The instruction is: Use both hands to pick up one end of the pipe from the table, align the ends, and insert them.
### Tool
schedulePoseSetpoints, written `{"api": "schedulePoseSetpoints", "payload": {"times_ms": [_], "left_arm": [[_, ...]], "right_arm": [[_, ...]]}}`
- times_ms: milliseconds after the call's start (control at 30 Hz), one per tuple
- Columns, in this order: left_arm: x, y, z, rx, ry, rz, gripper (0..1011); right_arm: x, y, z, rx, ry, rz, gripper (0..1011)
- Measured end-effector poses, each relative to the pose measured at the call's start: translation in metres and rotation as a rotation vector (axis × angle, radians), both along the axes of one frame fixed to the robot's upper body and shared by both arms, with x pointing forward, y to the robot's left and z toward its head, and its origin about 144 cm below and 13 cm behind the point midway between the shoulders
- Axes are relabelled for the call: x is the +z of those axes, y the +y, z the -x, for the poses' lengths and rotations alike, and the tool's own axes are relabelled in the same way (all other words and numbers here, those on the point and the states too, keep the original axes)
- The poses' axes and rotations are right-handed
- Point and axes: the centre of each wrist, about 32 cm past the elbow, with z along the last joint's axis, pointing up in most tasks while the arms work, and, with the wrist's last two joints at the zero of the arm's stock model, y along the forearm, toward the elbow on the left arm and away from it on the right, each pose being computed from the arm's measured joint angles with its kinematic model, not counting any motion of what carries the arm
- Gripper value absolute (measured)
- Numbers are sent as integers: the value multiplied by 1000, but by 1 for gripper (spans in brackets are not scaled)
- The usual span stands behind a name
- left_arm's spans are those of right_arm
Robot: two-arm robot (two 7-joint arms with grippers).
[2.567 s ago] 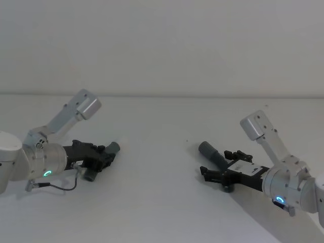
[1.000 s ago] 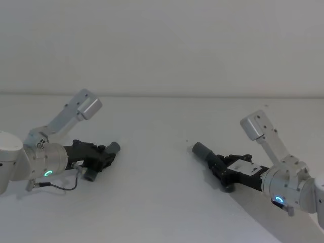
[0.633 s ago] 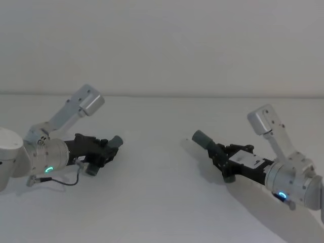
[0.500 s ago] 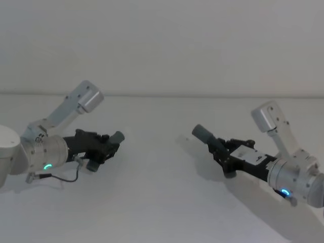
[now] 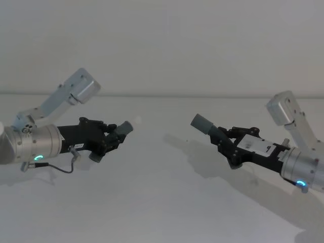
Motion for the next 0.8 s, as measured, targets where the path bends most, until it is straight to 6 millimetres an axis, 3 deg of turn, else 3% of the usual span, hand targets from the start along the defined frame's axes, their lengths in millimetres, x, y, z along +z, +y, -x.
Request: {"api": "schedulePoseSetpoints", "payload": {"times_ms": [433, 800], "left_arm": [[11, 14, -13, -191, -19, 8, 354], [21, 18, -22, -340, -26, -14, 354]], "right_arm": [[10, -24, -9, 166, -11, 33, 274], [16, -34, -12, 234, -17, 41, 274]]}}
